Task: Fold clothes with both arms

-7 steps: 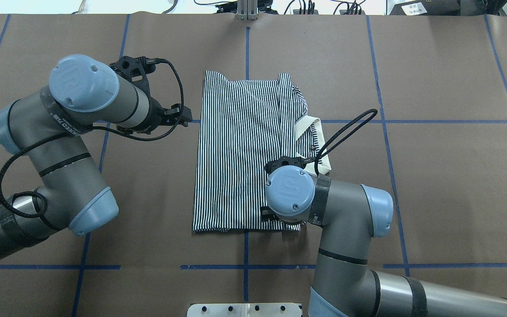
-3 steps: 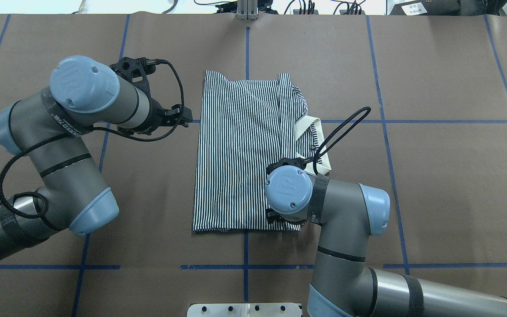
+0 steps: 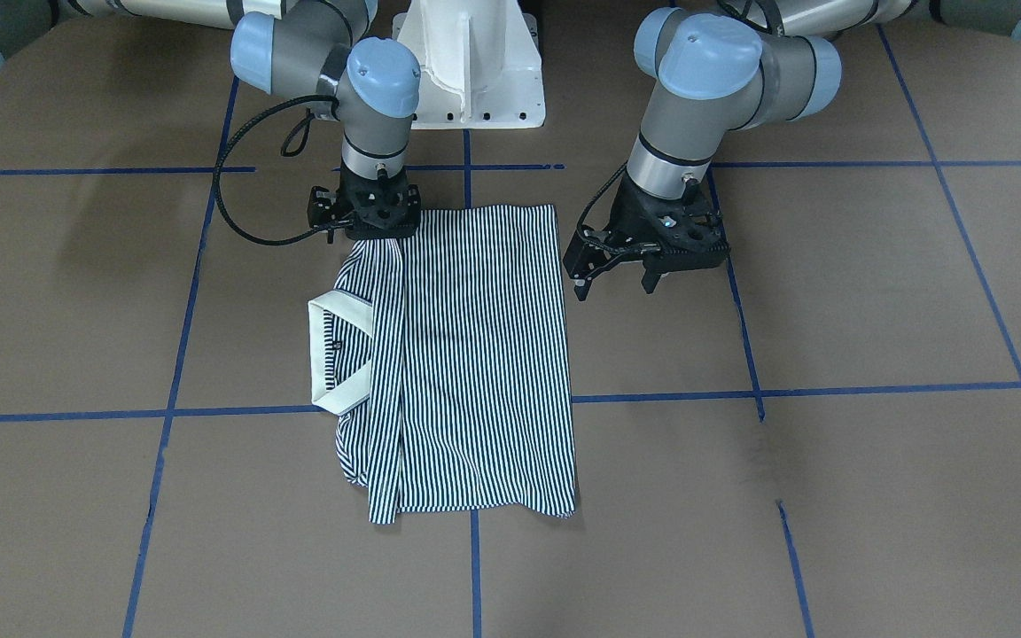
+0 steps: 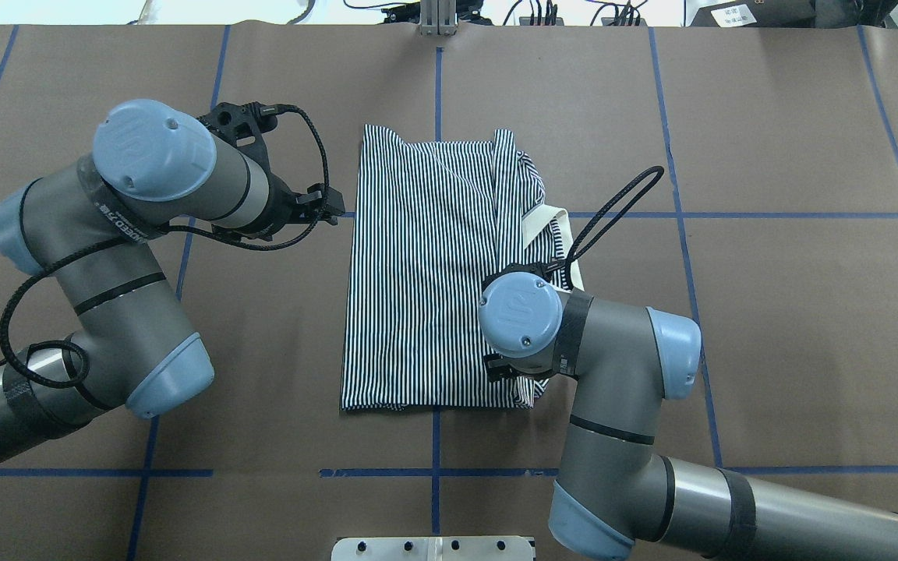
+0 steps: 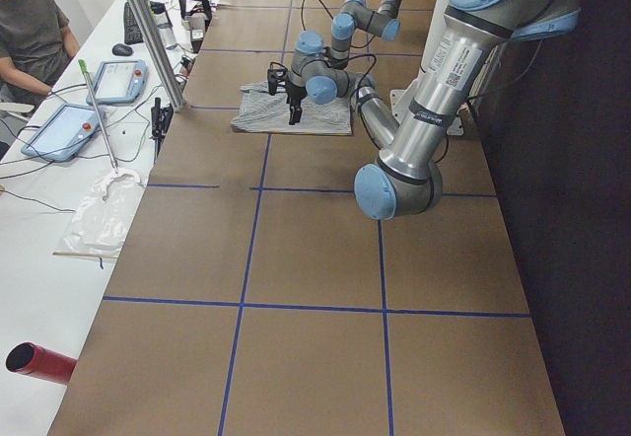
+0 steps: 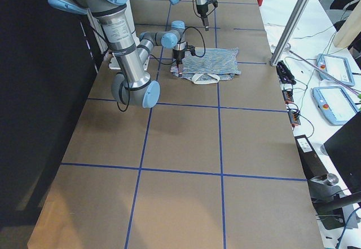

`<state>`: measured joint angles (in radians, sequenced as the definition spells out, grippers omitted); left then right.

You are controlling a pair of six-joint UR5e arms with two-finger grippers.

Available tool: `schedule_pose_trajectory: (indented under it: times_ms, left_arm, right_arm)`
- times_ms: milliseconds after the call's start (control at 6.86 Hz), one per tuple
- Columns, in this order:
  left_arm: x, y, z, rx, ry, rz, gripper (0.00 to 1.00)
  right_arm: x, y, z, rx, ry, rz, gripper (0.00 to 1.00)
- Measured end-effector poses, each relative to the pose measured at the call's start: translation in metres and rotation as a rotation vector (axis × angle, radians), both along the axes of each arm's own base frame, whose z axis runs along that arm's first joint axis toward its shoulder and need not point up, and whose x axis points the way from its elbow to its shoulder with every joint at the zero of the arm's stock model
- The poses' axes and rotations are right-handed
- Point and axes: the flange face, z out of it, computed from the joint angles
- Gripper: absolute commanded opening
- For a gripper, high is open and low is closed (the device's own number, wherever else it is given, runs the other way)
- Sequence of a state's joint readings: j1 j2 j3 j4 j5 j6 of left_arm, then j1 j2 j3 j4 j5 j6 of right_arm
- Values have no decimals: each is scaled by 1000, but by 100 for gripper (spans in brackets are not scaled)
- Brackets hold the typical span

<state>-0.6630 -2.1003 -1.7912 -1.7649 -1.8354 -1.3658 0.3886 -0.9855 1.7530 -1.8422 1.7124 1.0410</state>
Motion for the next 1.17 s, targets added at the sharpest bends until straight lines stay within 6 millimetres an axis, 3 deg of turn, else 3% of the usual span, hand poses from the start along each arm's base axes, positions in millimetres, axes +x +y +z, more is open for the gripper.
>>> schedule_pose_trajectory:
  times_ms: [291, 437, 583, 729, 1020, 1166]
  left_arm:
    - [3, 4, -4, -9, 11, -3, 100]
    - [3, 4, -6, -11, 15, -4, 100]
    - [4, 5, -7, -11, 16, -4, 100]
    - [3, 5, -8, -9, 18, -2, 100]
    - [2, 6, -11, -3, 22, 0, 100]
    - [1, 7, -13, -2, 22, 0, 100]
  right_arm:
    - [47, -14, 20, 17, 42, -18, 100]
    - [80, -13, 37, 29, 55, -32, 100]
    - [103, -13, 39, 47, 48, -38, 100]
    - [106, -20, 26, 68, 25, -38, 100]
    - [60, -44, -23, 92, -10, -41, 100]
    - [34, -45, -35, 91, -10, -57, 100]
